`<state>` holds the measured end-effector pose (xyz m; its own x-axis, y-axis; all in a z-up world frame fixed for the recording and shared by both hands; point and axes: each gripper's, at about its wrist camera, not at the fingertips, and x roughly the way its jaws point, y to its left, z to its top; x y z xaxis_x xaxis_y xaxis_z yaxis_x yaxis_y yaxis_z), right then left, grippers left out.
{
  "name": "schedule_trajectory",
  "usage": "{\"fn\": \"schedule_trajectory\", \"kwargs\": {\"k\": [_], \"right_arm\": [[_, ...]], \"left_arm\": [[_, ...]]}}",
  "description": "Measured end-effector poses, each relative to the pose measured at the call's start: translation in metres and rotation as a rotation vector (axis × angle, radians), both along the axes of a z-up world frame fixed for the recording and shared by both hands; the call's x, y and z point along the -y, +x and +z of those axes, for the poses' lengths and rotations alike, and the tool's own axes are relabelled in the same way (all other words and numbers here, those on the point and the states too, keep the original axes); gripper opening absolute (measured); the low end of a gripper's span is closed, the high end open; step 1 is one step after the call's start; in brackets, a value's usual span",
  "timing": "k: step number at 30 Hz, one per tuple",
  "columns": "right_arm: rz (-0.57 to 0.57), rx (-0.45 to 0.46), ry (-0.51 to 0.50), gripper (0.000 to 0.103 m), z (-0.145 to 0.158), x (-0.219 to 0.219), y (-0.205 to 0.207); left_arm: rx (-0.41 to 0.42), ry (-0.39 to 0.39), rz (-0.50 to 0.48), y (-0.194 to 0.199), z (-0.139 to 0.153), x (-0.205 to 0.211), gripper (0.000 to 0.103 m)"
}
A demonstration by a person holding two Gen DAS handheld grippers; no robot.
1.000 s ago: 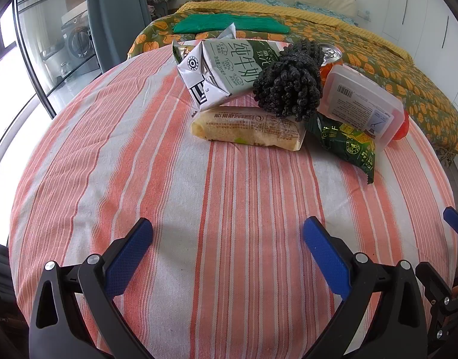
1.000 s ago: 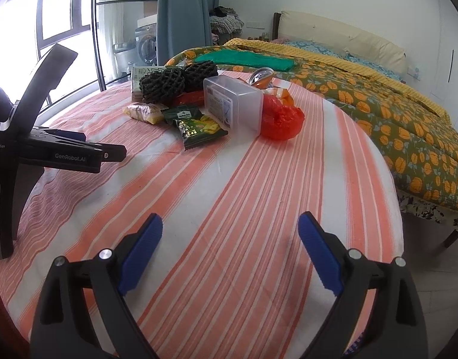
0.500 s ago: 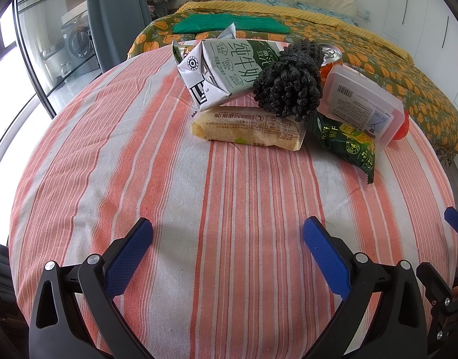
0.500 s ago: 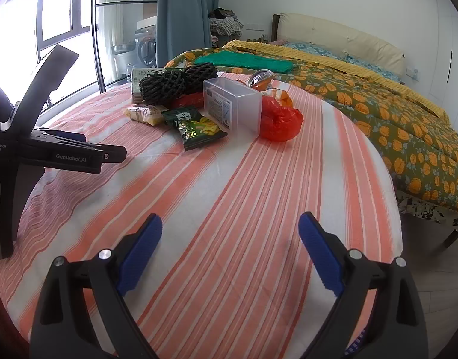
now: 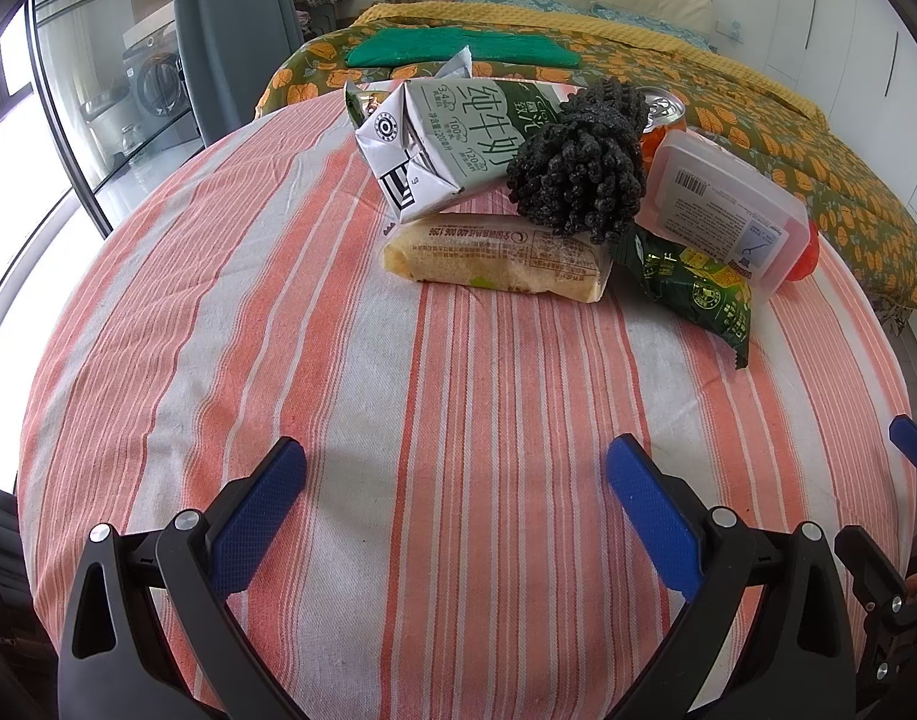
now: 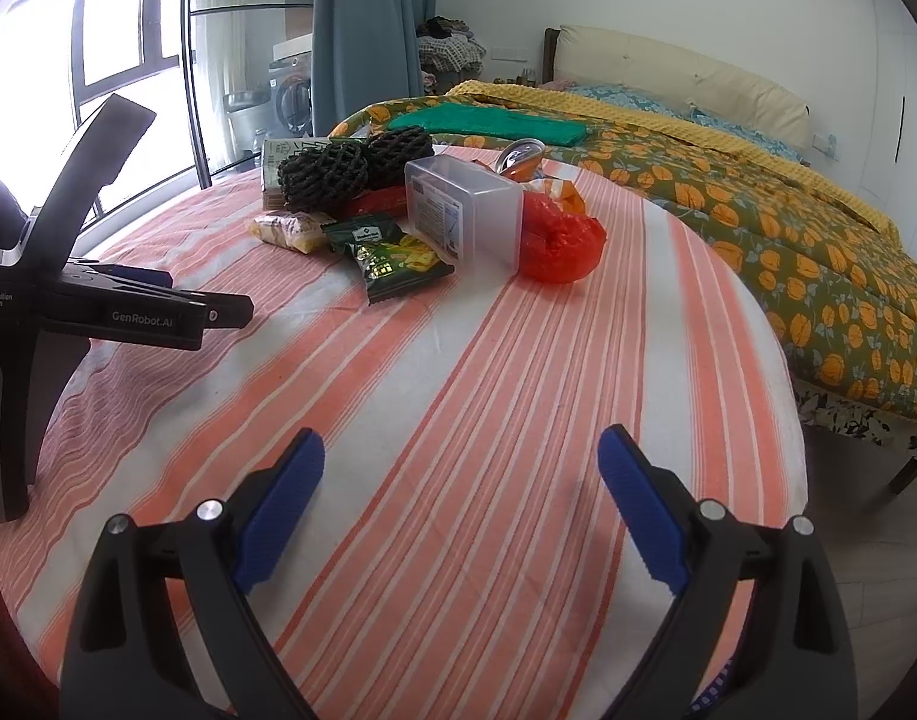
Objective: Collect trash
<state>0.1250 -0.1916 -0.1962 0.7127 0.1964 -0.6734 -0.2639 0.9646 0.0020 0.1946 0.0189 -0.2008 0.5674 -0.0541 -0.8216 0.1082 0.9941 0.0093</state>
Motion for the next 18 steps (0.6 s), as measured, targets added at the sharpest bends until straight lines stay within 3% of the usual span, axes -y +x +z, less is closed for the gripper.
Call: {"fn": "schedule_trajectory", "kwargs": {"k": [18], "right_arm": [[-0.003,-0.006,0.007,0.090,-0.0003,0.0012,0.0015]], "left_arm": [[0.000,0.000,0.000,-0.0002,0.0001,0.0000,0.099]]}}
